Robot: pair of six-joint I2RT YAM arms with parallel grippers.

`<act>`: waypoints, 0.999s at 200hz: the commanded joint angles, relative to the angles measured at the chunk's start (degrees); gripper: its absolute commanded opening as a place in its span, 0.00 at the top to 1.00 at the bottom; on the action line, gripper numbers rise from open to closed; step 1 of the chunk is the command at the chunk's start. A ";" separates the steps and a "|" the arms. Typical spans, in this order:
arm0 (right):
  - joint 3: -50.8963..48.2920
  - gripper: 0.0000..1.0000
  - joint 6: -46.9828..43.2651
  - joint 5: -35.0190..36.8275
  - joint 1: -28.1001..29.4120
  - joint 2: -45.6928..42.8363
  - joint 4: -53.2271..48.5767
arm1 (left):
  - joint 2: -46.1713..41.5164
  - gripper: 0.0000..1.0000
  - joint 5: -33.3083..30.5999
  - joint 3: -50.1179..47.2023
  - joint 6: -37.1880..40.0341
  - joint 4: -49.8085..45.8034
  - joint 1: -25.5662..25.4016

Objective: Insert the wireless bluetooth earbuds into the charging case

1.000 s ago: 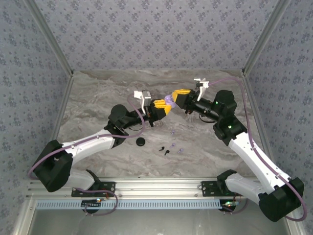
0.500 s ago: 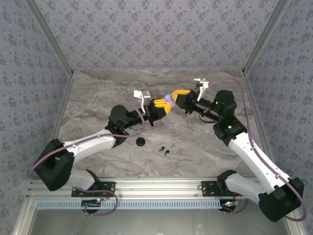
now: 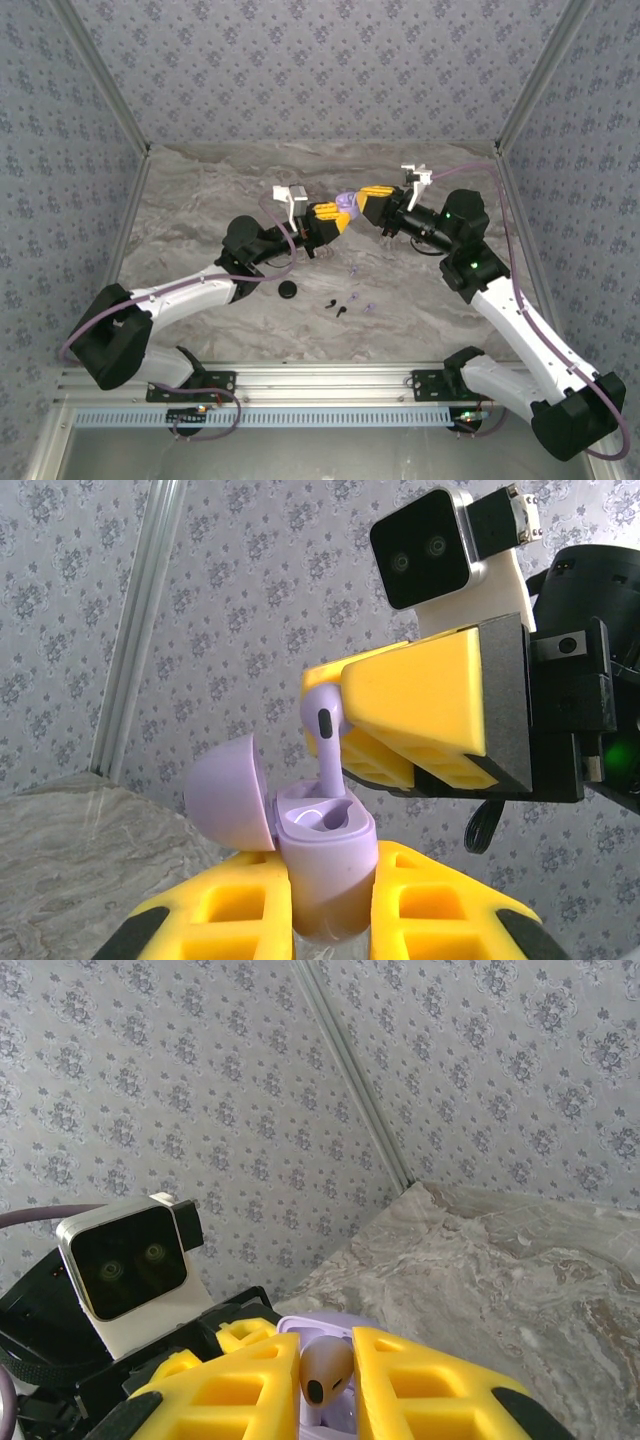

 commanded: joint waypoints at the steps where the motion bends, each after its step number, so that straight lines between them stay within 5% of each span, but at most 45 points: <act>1: -0.40 0.78 -0.01 0.20 -0.14 -0.56 0.33 | -0.60 1.00 -0.59 0.03 0.88 1.87 -0.24; 157: -1.44 0.78 0.26 -1.14 -0.11 1.16 -0.78 | -0.89 1.00 -0.24 0.30 1.57 0.98 -0.27; 200: 1.11 0.64 0.04 -2.00 -0.90 0.91 -2.63 | -1.11 1.00 -0.33 0.33 2.34 0.11 -0.28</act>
